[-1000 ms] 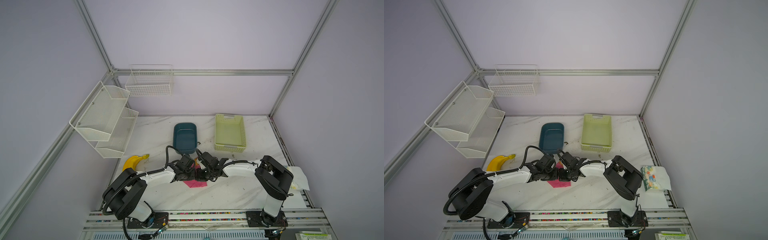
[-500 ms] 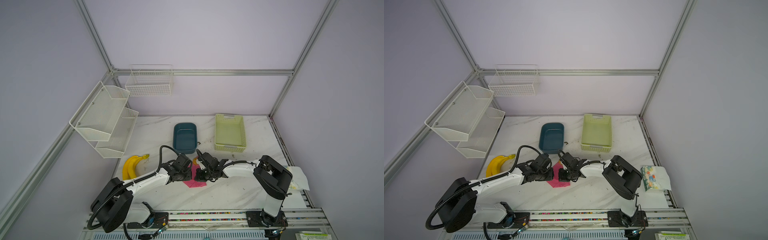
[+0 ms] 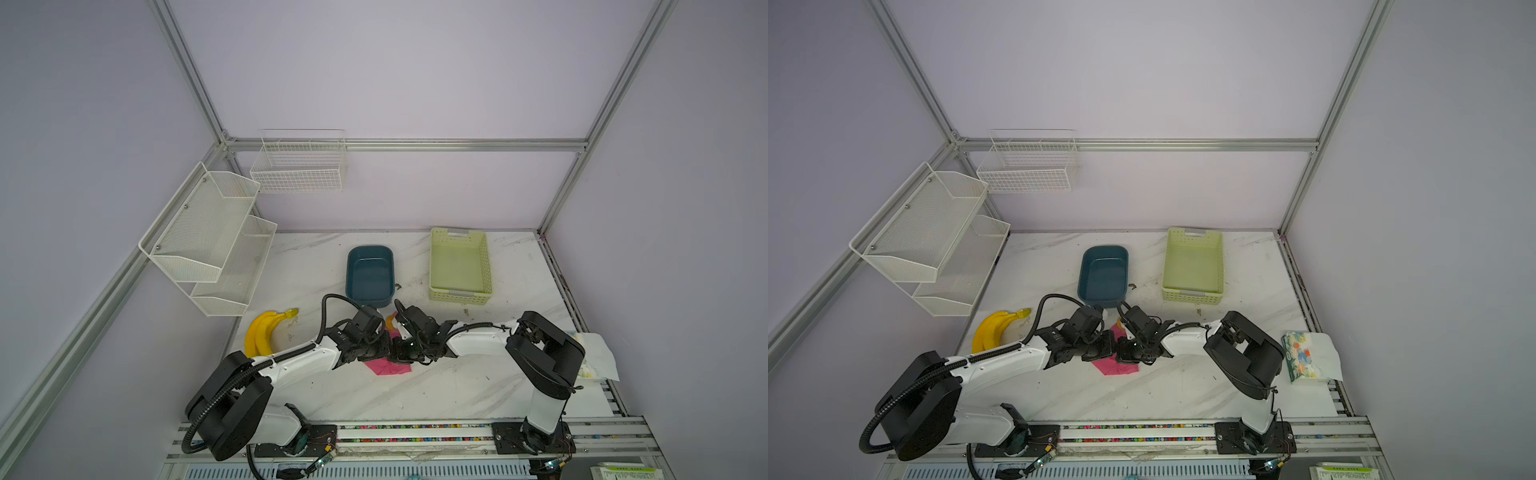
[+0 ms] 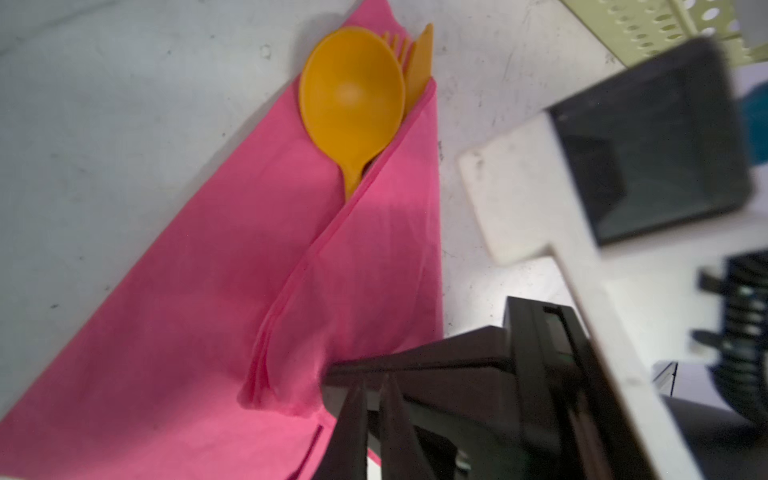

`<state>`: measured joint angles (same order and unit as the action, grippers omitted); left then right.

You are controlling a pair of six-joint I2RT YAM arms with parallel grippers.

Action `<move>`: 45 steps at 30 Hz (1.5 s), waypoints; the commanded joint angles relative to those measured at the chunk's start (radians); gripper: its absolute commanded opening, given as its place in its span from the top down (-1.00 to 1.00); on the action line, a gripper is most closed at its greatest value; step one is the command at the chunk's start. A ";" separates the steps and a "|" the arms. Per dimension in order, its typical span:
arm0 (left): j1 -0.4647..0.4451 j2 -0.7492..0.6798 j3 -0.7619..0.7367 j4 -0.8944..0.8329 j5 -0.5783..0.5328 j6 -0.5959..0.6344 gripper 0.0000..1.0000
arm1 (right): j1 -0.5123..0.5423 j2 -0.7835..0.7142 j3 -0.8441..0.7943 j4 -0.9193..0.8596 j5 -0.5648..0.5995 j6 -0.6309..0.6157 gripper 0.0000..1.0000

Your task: Place the utensils on the paper napkin and roll it up

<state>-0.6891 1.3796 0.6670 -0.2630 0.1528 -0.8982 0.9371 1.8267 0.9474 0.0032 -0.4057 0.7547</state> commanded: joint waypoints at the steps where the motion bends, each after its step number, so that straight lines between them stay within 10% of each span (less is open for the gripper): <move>1: 0.010 0.024 -0.046 -0.001 -0.024 0.003 0.84 | 0.005 0.007 -0.035 -0.051 0.013 0.018 0.96; 17: 0.020 0.172 -0.069 -0.048 -0.065 0.058 0.89 | -0.022 -0.049 0.034 -0.056 -0.003 0.033 0.93; 45: 0.027 -0.028 -0.050 -0.166 -0.126 0.065 0.73 | -0.073 0.126 0.117 -0.126 0.038 -0.057 0.96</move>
<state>-0.6735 1.4094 0.6415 -0.3248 0.0834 -0.8658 0.8635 1.9171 1.0821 -0.0555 -0.4076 0.7231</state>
